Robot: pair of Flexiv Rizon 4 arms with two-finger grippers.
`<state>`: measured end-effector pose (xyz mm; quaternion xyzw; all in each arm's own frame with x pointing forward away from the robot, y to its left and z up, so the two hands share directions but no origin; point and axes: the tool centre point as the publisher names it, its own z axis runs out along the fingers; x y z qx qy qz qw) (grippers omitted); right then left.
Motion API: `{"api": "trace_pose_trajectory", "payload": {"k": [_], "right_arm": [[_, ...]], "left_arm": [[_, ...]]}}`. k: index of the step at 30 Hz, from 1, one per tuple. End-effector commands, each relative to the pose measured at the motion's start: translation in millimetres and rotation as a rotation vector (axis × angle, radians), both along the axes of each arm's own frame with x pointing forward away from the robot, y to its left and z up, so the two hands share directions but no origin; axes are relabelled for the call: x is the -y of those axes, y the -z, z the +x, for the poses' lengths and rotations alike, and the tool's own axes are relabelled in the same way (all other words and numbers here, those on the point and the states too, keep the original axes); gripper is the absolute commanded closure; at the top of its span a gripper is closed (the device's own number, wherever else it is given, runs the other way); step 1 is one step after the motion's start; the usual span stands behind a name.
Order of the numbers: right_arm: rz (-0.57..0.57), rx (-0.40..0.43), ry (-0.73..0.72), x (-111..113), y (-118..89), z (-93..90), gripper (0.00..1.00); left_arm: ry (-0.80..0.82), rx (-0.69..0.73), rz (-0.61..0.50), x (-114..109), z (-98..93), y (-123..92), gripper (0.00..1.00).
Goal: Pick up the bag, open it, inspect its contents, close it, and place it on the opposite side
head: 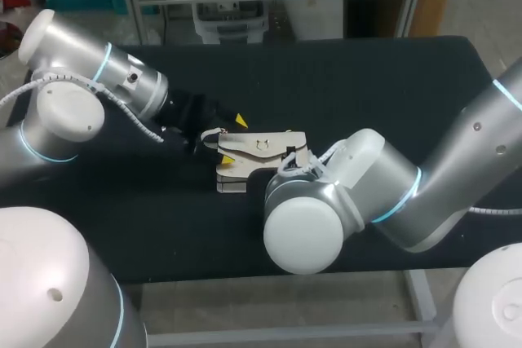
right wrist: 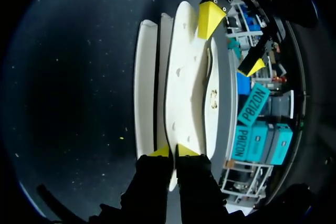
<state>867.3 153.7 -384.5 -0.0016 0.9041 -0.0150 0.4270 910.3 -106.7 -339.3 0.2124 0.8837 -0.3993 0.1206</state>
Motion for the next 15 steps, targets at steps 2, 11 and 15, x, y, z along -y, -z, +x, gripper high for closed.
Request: {"api": "trace_pose_trajectory", "payload": {"k": [2, 11, 15], "right_arm": [[0.004, 0.150, -0.024, 1, 3, -2.0, 1.00], [0.022, 0.176, -0.064, -5, -20, -7.7, 0.00], [0.045, 0.184, -0.077, -4, -36, -10.8, 0.00]], "left_arm": [[-0.068, -0.018, -0.039, -7, -9.9, -4, 0.00], [-0.200, -0.121, -0.087, -9, -15.7, -15, 0.00], [-0.268, -0.164, -0.104, -11, -17.3, -22, 0.00]]}}
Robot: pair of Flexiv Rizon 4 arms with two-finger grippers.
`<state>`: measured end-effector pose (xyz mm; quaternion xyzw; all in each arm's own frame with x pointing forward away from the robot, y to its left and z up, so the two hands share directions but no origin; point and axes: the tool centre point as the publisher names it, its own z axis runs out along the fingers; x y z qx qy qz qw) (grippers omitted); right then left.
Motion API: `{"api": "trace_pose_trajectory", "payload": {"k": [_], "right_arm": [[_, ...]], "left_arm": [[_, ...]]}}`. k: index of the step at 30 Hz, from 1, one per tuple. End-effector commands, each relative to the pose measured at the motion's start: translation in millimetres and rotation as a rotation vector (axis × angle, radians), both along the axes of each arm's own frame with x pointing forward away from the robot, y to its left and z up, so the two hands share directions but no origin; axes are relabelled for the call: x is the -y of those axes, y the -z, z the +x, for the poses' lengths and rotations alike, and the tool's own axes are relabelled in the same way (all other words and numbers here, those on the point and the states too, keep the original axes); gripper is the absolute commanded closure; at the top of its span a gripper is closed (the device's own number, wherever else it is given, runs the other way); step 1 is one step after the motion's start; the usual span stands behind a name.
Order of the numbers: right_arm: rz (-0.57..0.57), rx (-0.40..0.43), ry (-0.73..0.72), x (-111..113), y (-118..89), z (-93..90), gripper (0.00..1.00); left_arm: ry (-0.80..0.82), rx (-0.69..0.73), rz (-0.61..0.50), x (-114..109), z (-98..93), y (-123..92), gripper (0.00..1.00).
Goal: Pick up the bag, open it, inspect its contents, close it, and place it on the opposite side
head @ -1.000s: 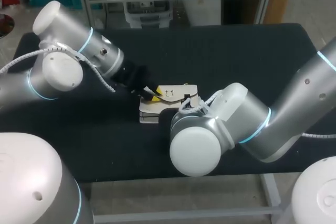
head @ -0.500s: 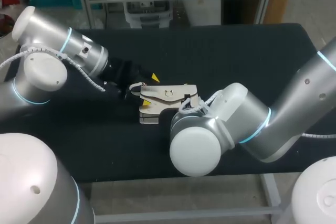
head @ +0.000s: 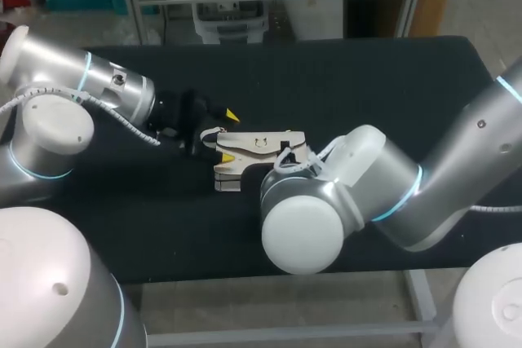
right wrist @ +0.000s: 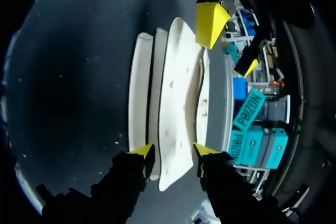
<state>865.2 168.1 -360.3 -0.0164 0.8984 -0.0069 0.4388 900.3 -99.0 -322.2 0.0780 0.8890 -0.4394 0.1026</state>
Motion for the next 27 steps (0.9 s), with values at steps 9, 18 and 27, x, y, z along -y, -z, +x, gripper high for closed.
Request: {"api": "trace_pose_trajectory", "payload": {"k": [9, 18, 27], "right_arm": [[0.142, 0.041, -0.004, 20, -40, -8.4, 0.00], [0.163, -0.099, 0.038, 31, -65, -2.4, 0.00], [0.088, -0.218, 0.026, 40, -90, 9.6, 0.00]], "left_arm": [[-0.207, -0.199, -0.008, -13, -7.4, -18, 0.00], [-0.376, -0.359, 0.136, -16, -11.4, -26, 0.00], [-0.407, -0.315, 0.268, -21, -21.1, -33, 0.00]]}}
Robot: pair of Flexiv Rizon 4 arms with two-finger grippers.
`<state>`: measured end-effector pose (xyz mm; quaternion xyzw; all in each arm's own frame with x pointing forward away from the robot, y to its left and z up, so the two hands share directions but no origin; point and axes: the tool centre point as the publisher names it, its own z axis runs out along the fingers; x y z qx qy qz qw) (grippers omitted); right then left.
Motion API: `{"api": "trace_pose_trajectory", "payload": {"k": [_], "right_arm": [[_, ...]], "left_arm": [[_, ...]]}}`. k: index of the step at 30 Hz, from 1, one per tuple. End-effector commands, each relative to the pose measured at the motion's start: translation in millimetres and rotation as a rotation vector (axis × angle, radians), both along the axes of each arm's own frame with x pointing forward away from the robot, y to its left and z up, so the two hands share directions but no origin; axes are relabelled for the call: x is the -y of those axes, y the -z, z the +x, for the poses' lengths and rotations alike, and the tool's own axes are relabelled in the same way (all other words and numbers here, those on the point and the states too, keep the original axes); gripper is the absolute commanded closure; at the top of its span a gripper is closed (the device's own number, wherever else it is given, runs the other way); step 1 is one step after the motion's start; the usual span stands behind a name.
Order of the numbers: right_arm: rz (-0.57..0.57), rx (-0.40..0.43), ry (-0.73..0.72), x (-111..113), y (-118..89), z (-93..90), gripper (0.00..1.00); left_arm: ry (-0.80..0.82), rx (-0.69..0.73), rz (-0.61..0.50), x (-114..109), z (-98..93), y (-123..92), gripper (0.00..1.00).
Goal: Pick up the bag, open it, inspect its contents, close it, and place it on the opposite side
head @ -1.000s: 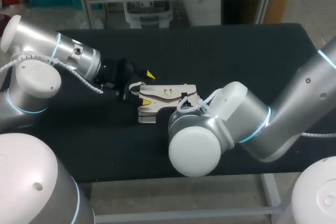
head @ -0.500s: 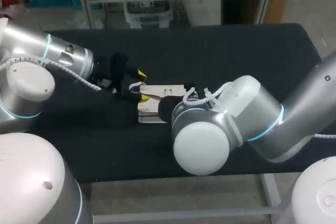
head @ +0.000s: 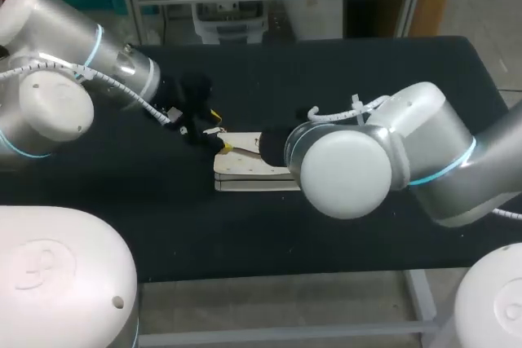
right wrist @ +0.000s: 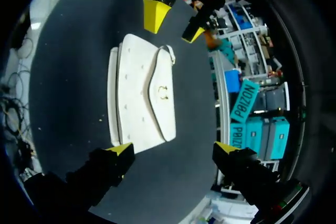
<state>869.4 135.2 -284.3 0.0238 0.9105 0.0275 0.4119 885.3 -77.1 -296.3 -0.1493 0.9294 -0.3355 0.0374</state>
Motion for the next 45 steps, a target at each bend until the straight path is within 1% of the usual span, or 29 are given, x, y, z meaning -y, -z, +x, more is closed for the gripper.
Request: {"api": "trace_pose_trajectory", "payload": {"k": [1, 6, 8, 13, 18, 22, 25, 27, 29, 30, 31, 45], "right_arm": [[-0.016, -0.172, -0.015, 8, -17, 7.8, 0.00], [-0.045, -0.260, -0.030, 15, -28, 18.7, 0.00], [-0.062, -0.280, -0.023, 17, -30, 21.3, 0.00], [-0.079, -0.366, -0.027, 23, -38, 27.1, 0.00], [-0.076, -0.470, -0.023, 29, -42, 35.1, 0.00], [-0.068, -0.552, 0.014, 32, -41, 40.4, 0.00], [-0.052, -0.602, 0.044, 34, -41, 40.4, 0.00], [-0.027, -0.628, 0.077, 36, -39, 38.0, 0.00], [-0.022, -0.626, 0.124, 38, -38, 32.7, 0.00], [-0.040, -0.579, 0.178, 42, -40, 23.7, 0.00], [-0.096, -0.496, 0.225, 45, -43, 11.9, 0.00], [-0.096, -0.496, 0.225, 45, -43, 11.9, 0.00]], "left_arm": [[-0.017, -0.018, 0.100, 0, -6.0, -8, 0.00], [-0.063, -0.029, 0.114, -7, -0.3, -13, 0.00], [-0.077, -0.041, 0.121, -10, 1.2, -13, 0.00], [-0.121, -0.073, 0.150, -16, 4.1, -14, 0.00], [-0.183, -0.128, 0.172, -21, 9.1, -12, 0.00], [-0.233, -0.174, 0.178, -24, 13.6, -7, 0.00], [-0.278, -0.207, 0.169, -28, 15.8, -7, 0.00], [-0.323, -0.236, 0.167, -28, 18.0, -3, 0.00], [-0.366, -0.264, 0.142, -29, 19.5, -2, 0.00], [-0.326, -0.245, 0.119, -31, 14.1, -7, 0.00], [-0.326, -0.245, 0.119, -31, 14.1, -7, 0.00], [-0.326, -0.245, 0.119, -31, 14.1, -7, 0.00]]}}
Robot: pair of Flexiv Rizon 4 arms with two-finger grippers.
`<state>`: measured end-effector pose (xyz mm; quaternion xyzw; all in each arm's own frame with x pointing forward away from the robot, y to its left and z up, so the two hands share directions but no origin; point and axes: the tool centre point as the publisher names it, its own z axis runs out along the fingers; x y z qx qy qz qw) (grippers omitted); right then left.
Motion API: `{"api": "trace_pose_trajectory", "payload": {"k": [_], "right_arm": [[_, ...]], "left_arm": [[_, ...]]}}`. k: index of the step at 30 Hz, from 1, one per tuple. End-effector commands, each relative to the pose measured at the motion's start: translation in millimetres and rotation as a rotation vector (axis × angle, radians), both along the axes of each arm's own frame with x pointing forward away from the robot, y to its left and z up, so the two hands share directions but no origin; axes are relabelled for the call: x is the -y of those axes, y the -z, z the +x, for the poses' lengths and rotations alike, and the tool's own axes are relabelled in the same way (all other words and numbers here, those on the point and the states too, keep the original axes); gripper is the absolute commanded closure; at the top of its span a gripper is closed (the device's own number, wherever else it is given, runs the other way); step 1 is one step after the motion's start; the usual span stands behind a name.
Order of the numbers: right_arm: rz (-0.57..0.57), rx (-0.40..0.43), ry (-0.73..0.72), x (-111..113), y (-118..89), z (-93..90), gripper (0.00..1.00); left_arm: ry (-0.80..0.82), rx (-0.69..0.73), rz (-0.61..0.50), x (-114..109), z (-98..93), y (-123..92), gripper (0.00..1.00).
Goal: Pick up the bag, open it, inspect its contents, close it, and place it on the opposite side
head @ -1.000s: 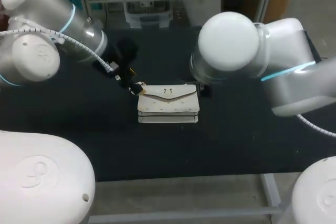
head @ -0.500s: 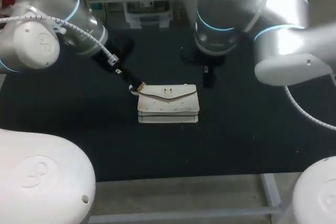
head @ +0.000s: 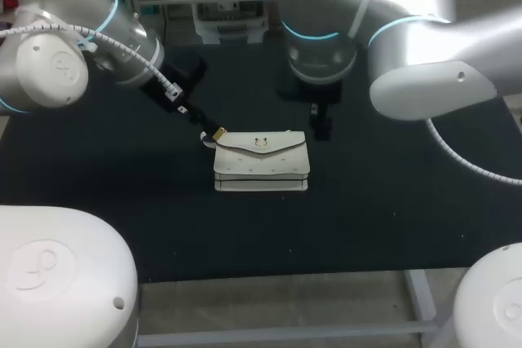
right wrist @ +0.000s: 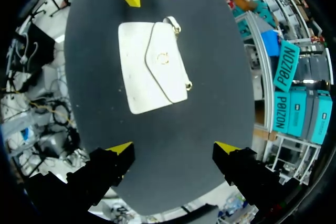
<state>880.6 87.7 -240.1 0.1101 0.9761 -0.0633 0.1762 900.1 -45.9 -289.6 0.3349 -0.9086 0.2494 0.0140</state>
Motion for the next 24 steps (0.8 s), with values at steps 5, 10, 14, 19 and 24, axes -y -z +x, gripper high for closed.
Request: {"api": "trace_pose_trajectory", "payload": {"k": [5, 10, 14, 19, 24], "right_arm": [[0.021, -0.026, 0.039, 1, 5, 5.9, 0.00], [0.161, -0.230, 0.269, 28, 15, 30.2, 0.00], [0.162, -0.284, 0.399, 37, 14, 40.6, 0.00], [0.221, -0.382, 0.575, 44, 10, 47.8, 0.00], [0.272, -0.480, 0.735, 40, 16, 48.8, 0.00]], "left_arm": [[-0.097, -0.054, -0.002, 1, 4.7, 0, 0.00], [-0.381, -0.205, 0.005, 1, 18.5, 8, 0.00], [-0.497, -0.287, 0.022, 0, 26.4, 11, 0.00], [-0.635, -0.353, 0.034, -3, 36.8, 16, 0.00], [-0.759, -0.374, 0.033, -5, 36.6, 20, 0.00]]}}
